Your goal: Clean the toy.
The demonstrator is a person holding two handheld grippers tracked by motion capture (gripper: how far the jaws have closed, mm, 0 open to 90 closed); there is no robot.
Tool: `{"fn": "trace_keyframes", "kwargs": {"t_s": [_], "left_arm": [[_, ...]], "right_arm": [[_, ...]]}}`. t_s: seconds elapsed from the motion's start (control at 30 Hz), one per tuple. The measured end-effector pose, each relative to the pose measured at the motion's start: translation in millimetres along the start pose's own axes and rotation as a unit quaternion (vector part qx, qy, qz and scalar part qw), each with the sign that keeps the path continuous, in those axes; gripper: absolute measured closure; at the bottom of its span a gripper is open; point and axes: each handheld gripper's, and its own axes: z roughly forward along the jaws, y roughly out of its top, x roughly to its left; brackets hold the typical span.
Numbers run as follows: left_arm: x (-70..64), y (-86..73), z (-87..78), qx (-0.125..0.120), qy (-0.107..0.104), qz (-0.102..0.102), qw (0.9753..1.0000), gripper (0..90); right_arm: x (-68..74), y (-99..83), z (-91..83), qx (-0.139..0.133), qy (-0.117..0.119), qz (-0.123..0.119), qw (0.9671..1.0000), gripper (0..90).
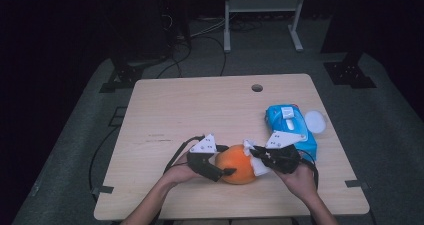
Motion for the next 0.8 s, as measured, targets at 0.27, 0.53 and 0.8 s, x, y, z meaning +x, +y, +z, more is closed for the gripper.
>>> {"fn": "trace_keyframes", "kwargs": {"t_s": [0.27,0.53,0.8], "left_arm": [[-20.0,6.9,6.1,0.028,0.003,0.081,0.9963,27.8],[-7.4,-2.6,1.2,0.018,-0.004,0.052,0.9985,28.3],[-6.9,2.6,-0.7,0.012,-0.013,0.038,0.9991,21.4]], "right_arm": [[34.0,22.7,13.8,-0.017,0.048,-0.036,0.9981,83.0],[12.0,11.9,9.0,-0.012,0.027,-0.014,0.9995,82.9],[-2.1,-6.4,-1.4,-0.01,0.019,0.016,0.9997,82.9]]}}
